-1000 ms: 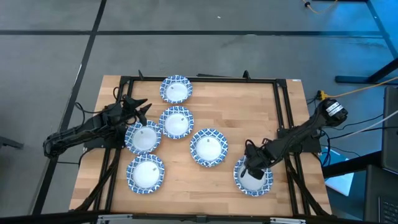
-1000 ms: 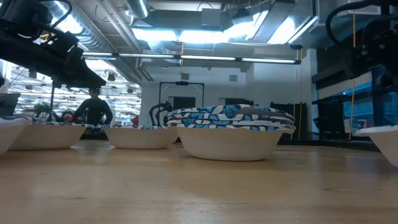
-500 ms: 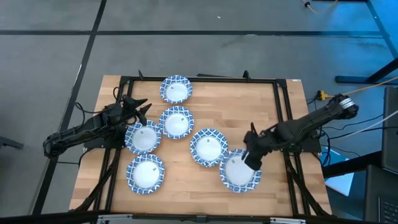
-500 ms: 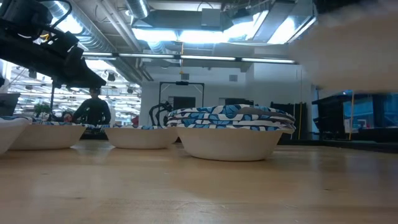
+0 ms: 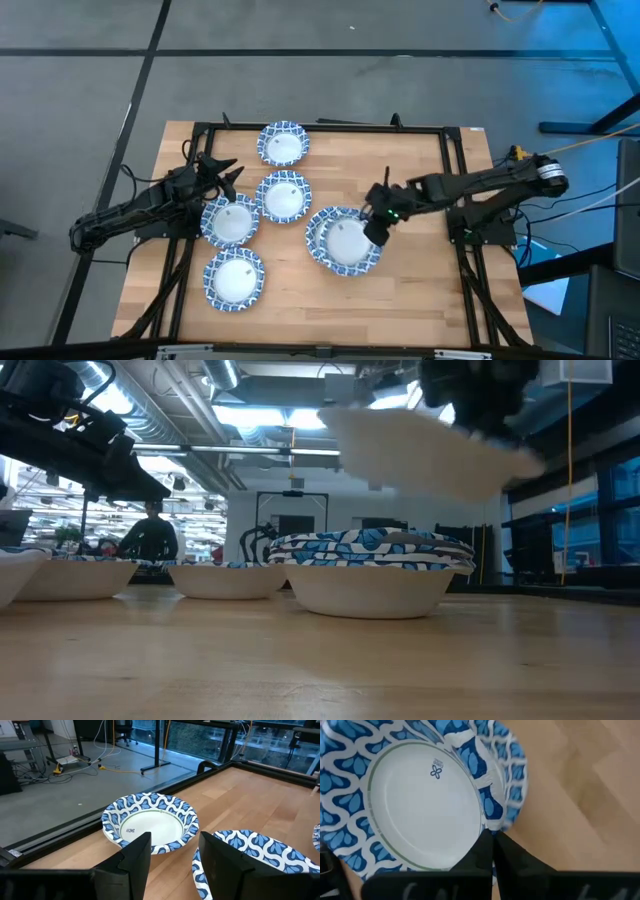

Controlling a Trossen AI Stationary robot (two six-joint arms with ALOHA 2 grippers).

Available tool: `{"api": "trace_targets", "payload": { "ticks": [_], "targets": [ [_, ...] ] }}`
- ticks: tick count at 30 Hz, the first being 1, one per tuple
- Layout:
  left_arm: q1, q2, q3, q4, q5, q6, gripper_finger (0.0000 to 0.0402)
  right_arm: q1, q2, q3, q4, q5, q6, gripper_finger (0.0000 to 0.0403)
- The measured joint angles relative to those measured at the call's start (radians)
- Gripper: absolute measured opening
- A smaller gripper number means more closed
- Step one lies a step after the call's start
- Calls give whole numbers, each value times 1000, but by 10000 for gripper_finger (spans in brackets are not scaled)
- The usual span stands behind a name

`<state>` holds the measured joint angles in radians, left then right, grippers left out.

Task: Nest bowls inside each other
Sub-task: Stack the white bowl on top of the other white bowl

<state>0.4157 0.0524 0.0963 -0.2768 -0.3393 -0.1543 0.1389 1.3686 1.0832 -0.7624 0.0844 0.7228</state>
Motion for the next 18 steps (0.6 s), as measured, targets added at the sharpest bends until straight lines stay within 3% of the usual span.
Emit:
{"api": "trace_targets", "payload": {
  "ticks": [7, 18],
  "targets": [
    [0, 0, 0, 0, 0, 0, 160, -84, 93, 0, 58, -17, -79, 3],
    [0, 0, 0, 0, 0, 0, 160, -156, 229, 0, 170, -184, -157, 14]
  ]
}}
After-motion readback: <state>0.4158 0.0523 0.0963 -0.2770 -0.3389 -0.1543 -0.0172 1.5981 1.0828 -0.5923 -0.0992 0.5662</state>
